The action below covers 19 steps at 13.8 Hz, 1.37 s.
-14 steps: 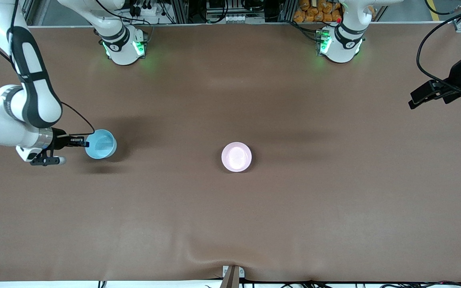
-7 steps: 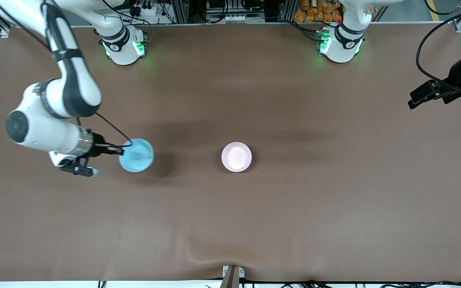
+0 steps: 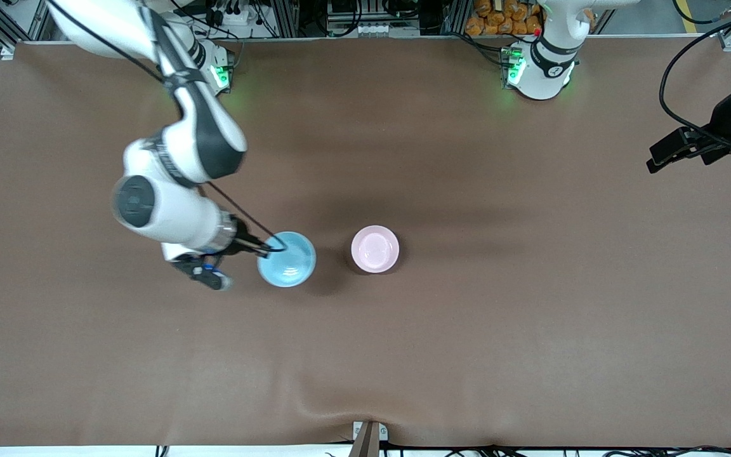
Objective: Stack pink and blue bowls on white bowl
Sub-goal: 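Grasp the blue bowl's rim with the right gripper and lift, then carry the blue bowl with the right gripper onto the pink bowl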
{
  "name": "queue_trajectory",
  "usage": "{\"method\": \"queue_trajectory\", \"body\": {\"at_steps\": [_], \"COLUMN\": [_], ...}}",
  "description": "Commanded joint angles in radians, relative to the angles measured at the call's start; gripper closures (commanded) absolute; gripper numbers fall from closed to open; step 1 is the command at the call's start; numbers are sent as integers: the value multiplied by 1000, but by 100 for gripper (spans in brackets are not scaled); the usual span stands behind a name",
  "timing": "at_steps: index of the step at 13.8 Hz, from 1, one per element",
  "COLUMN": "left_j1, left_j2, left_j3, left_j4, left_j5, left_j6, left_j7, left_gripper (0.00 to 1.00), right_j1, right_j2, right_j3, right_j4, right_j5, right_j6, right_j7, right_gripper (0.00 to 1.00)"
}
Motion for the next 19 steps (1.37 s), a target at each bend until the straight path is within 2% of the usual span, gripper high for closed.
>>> {"method": "queue_trajectory", "body": {"at_steps": [1, 4, 7, 9, 19], "left_j1": [-5, -3, -3, -3, -3], "left_j2": [-13, -13, -13, -13, -13], "left_j3": [11, 11, 11, 11, 11], "left_j4": [-10, -11, -13, -13, -13], "left_j5": [-20, -20, -20, -20, -20], "left_j6": [2, 1, 1, 1, 2], "left_j7": [26, 26, 27, 29, 29], "left_gripper": [0, 0, 0, 0, 0], "right_j1": [72, 155, 207, 229, 272], "right_j2": [75, 114, 130, 176, 233], "right_j3": [-8, -8, -8, -8, -9], "right_j4": [71, 75, 75, 126, 132], "right_j5": [11, 3, 9, 5, -9], "right_j6": [-5, 24, 78, 98, 173], "right_j7": [97, 249, 313, 387, 418], "right_gripper": [100, 100, 100, 100, 100]}}
